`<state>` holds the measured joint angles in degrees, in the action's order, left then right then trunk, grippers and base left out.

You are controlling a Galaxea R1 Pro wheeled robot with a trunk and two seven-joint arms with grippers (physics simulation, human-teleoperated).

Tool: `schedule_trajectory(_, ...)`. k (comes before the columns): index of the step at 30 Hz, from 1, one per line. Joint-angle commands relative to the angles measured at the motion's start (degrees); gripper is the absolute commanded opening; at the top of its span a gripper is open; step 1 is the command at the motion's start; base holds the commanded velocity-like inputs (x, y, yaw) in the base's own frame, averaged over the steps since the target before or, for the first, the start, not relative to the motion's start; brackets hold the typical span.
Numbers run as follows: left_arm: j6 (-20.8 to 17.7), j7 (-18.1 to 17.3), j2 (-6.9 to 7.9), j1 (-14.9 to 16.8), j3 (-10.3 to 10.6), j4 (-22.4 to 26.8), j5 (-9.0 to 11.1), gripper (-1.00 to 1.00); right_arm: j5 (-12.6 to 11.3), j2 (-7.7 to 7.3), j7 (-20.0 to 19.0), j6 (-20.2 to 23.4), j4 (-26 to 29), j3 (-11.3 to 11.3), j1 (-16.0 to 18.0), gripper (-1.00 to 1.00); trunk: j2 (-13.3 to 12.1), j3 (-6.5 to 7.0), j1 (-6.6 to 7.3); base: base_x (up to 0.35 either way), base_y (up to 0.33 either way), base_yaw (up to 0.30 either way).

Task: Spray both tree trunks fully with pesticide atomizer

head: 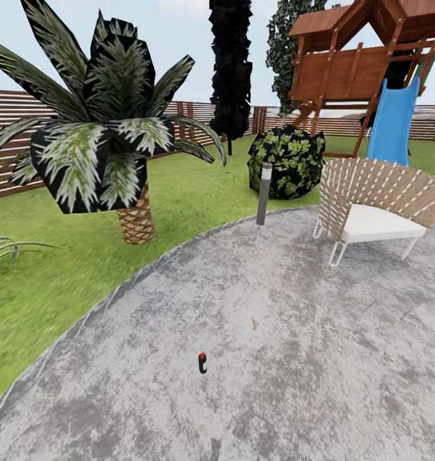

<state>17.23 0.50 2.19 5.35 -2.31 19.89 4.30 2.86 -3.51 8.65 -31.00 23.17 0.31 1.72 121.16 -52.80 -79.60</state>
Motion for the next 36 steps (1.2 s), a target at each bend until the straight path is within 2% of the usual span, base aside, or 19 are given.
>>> schedule_trajectory(1, 0.17, 0.02, 0.01, 0.01, 0.11, -0.02, 0.44, 1.00, 0.31, 0.00, 0.31, -0.12, -0.05, 0.04, 0.04, 1.00, 0.02, -0.05, 0.01, 0.003, 0.038, -0.265)
schedule_trajectory(24, 0.17, 0.02, 0.01, 0.01, 0.11, -0.02, 0.44, 1.00, 0.31, 0.00, 0.31, -0.12, -0.05, 0.04, 0.04, 1.00, 0.02, -0.05, 0.01, 0.000, 0.005, -0.264)
schedule_trajectory(36, 0.17, 0.02, 0.01, 0.01, 0.11, -0.02, 0.44, 1.00, 0.31, 0.00, 0.31, -0.12, -0.05, 0.04, 0.04, 1.00, 0.02, -0.05, 0.01, 0.000, 0.239, -0.264)
